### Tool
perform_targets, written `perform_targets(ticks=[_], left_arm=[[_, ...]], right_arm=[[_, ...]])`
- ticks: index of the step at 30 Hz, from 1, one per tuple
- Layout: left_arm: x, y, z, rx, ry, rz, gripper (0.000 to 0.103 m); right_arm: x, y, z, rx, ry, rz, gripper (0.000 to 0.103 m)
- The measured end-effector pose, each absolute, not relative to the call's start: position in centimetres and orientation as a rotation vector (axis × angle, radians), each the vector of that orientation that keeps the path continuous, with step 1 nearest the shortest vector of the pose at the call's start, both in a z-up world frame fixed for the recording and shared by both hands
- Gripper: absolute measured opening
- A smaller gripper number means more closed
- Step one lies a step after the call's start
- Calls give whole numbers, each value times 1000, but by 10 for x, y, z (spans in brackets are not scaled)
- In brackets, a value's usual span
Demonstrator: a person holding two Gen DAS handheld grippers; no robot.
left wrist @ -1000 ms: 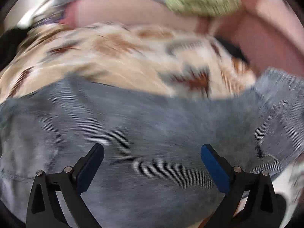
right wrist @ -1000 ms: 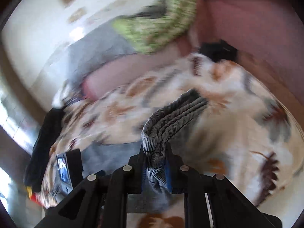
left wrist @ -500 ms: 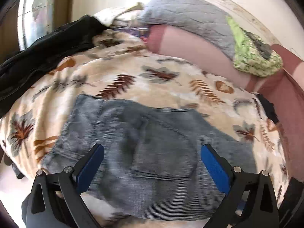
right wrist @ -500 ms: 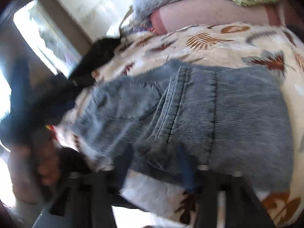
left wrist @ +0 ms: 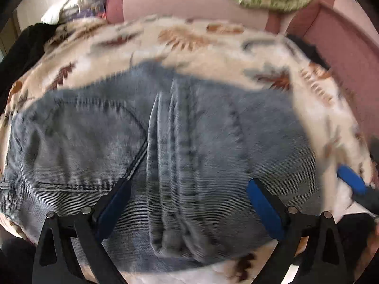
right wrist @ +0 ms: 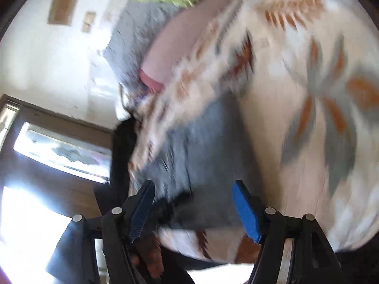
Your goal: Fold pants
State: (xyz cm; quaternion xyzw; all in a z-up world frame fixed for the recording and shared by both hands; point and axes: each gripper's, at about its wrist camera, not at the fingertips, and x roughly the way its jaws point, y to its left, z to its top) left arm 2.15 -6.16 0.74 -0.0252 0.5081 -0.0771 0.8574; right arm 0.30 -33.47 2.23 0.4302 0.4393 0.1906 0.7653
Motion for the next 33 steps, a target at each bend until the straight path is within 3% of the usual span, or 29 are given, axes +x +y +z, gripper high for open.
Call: perform_targets(ticks=[3, 6, 7, 10, 11, 16, 18, 20, 26, 30, 33], left_arm=[[17, -67, 37, -23, 938, -181, 98], [24, -73, 30, -11, 959, -204, 98], [26, -75, 19, 0, 991, -199, 98], [32, -72, -25, 21, 1094, -152, 100], [27, -70, -24, 33, 1057, -154, 100], [26, -73, -25, 57, 1049, -153, 101], [25, -74, -25, 65, 1038, -150, 101], [22, -73, -24, 62, 1036, -152, 101], [11, -59, 1, -29, 986, -165, 100], [3, -50, 12, -25, 941, -159, 100], [9, -53, -15, 77, 1044, -129, 100]], right_arm=[[40, -345, 22, 909, 966, 394, 71], [86, -337, 4, 887, 1066, 406, 71], [93, -333, 0, 874, 1077, 403, 67], [117, -314, -21, 782, 1173, 359, 28], [121, -310, -29, 745, 1206, 330, 22], [122, -301, -10, 582, 1142, 255, 11], [123, -300, -17, 572, 1180, 234, 12], [114, -307, -15, 624, 1180, 228, 21], [48, -305, 37, 716, 1041, 376, 23], [27, -299, -26, 749, 1266, 339, 30], [18, -311, -9, 790, 1193, 334, 28]])
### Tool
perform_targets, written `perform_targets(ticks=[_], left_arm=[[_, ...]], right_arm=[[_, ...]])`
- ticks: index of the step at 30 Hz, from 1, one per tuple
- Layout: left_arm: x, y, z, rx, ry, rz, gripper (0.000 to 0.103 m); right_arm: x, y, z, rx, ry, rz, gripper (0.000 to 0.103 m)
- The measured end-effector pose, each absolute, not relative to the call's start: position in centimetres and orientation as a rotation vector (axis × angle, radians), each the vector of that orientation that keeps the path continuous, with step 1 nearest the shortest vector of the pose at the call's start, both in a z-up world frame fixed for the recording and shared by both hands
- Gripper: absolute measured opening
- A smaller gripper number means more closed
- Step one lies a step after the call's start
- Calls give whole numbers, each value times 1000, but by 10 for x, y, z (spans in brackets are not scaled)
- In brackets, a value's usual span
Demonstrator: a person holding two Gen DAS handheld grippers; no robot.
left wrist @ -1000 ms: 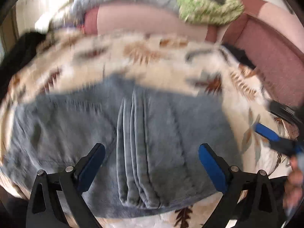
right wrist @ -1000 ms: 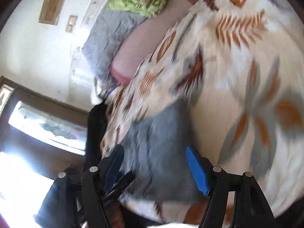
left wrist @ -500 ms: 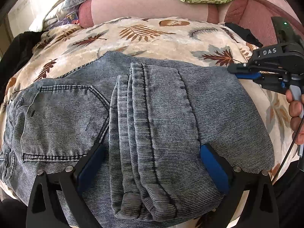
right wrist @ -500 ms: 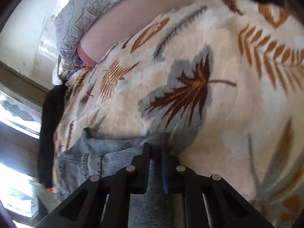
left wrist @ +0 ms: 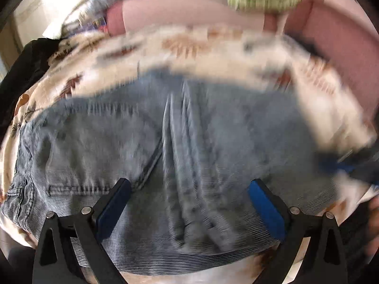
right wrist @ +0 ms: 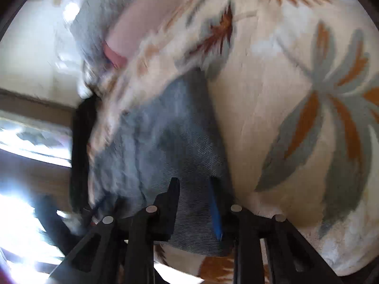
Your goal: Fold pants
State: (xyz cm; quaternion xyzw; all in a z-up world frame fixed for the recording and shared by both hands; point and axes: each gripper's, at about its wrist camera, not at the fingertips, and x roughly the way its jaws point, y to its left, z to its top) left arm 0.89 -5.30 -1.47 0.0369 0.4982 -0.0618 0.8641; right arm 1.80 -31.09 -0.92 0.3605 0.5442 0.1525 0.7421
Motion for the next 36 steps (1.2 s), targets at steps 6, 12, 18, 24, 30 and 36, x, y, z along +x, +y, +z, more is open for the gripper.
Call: perform_targets(ticks=[6, 12, 18, 24, 30, 36], left_arm=[[-5, -45, 7, 49, 944, -126, 100], [-5, -41, 0, 35, 969, -128, 101], [2, -51, -15, 73, 1006, -153, 101], [6, -46, -20, 60, 965, -180, 102], [1, -46, -21, 60, 941, -196, 102], [-24, -21, 6, -17, 794, -207, 102]], right_arm=[[-7, -299, 1, 700, 1192, 381, 51], [9, -305, 32, 650, 1135, 381, 46], [82, -287, 30, 690, 1151, 447, 46], [109, -280, -5, 669, 1249, 335, 47], [109, -273, -7, 533, 1257, 273, 67], [91, -271, 31, 521, 1142, 260, 67]])
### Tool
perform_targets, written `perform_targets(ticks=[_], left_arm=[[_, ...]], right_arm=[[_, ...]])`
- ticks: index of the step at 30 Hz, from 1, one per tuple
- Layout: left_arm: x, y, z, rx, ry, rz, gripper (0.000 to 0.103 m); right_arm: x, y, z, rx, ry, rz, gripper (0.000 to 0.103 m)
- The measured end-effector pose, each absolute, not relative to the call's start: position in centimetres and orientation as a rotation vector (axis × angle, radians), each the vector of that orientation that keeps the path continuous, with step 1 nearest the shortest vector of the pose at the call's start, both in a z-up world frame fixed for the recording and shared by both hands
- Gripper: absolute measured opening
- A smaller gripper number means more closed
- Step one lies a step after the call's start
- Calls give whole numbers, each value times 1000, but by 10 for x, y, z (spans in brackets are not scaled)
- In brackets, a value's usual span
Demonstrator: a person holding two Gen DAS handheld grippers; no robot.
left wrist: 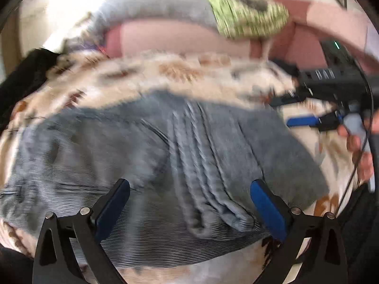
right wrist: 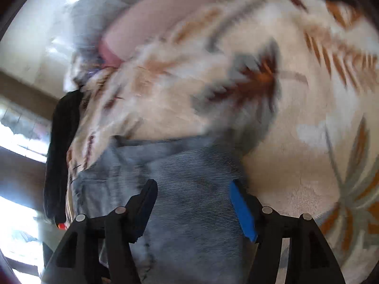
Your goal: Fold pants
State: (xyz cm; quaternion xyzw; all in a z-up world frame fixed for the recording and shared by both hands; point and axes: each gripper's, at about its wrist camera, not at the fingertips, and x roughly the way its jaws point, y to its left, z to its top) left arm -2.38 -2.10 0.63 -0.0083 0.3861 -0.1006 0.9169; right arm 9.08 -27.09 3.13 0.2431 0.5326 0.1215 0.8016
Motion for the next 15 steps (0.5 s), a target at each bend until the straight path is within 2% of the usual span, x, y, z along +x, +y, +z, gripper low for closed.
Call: perform_targets(ticks=[4, 8, 11, 15], left_arm=[[-35, 12, 26, -106, 667, -127, 102], [-38, 46, 30, -240, 670, -62, 101], [-47, 77, 38, -353, 655, 8, 101], [-67, 117, 37, -433, 681, 135, 101]], right_arm=[[56, -262, 45, 486, 1056, 286, 67], [33, -246, 32, 502, 1056, 360, 67], [37, -235, -2, 448, 1159, 355, 71], [33, -244, 10, 505, 1081, 391, 71]])
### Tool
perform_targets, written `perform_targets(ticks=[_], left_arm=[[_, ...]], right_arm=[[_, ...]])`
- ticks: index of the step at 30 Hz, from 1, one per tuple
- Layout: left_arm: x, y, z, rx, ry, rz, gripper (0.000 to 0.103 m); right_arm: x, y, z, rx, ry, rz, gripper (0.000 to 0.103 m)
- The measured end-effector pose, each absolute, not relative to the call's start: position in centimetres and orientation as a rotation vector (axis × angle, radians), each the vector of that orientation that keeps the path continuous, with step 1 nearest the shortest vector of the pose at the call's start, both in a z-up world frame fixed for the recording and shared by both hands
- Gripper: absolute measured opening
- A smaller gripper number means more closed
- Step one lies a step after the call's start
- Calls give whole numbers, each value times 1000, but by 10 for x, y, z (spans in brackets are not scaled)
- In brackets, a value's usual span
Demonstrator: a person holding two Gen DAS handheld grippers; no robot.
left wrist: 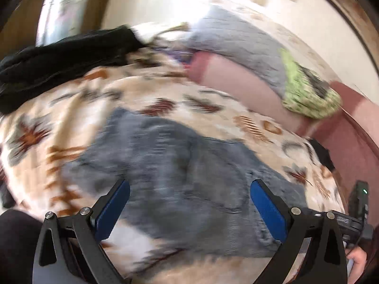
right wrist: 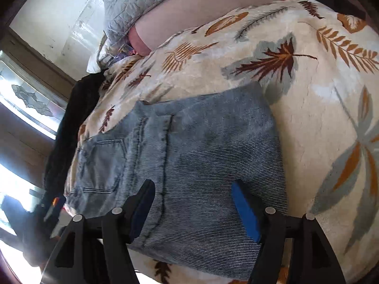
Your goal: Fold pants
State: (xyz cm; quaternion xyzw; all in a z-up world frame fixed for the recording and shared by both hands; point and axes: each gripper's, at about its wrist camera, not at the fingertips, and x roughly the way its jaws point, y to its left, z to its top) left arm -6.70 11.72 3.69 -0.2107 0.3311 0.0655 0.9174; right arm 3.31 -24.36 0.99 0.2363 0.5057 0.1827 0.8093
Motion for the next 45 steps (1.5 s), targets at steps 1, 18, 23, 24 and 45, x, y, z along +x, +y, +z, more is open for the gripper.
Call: perform_targets(ticks=[1, 18, 23, 24, 45], left_arm=[[-70, 124, 36, -456, 687, 162, 101], [-46, 210, -30, -1032, 880, 290, 101], [-42, 213, -17, -1075, 797, 175, 101], [-39, 215, -19, -1077, 796, 167, 101], [-24, 216, -21, -863, 804, 154, 15]], right_arm=[[31, -246, 11, 513, 1064, 398, 71], [20, -262, 14, 628, 1006, 450, 71], [20, -265, 10, 621, 999, 409, 71], [20, -264, 9, 616, 1001, 400, 71], [102, -82, 8, 610, 1371, 766, 71]])
